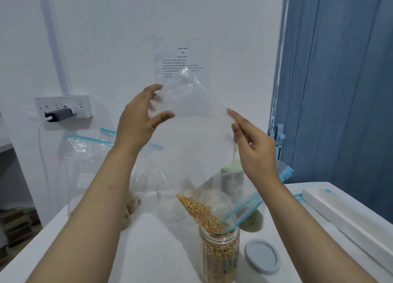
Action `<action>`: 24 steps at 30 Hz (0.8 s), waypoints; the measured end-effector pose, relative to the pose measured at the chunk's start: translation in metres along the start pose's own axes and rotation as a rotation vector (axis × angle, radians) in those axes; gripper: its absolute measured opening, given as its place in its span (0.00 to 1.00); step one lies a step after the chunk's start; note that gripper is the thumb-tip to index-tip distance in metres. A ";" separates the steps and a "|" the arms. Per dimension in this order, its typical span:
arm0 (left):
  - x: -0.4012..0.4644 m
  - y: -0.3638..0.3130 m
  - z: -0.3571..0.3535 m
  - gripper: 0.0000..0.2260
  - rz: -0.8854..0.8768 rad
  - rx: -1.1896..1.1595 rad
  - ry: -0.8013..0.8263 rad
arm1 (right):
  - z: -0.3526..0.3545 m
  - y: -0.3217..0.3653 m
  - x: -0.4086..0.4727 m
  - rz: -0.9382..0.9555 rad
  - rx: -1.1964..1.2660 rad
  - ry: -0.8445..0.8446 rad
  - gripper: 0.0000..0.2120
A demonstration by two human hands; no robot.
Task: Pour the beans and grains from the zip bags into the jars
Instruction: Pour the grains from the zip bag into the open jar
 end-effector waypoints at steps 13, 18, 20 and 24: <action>-0.028 0.031 0.002 0.38 0.194 -0.092 0.238 | 0.006 0.003 -0.003 -0.077 0.034 -0.057 0.14; -0.015 0.036 0.007 0.24 0.232 -0.268 0.162 | 0.012 0.004 -0.004 -0.129 0.036 -0.068 0.14; -0.012 0.036 0.005 0.20 0.194 -0.285 0.165 | 0.013 0.003 -0.004 -0.137 0.031 -0.079 0.14; -0.008 0.037 -0.002 0.15 0.114 -0.236 0.140 | 0.012 0.005 -0.004 -0.140 0.036 -0.096 0.14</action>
Point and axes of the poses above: each hand's wrist, its own x-axis towards the middle knuckle, its own z-axis out of the back of the hand, y = z × x, the point moved 5 cm from there along x, towards the middle knuckle, and after that the axes turned 3 degrees about x, right-handed, at the moved point
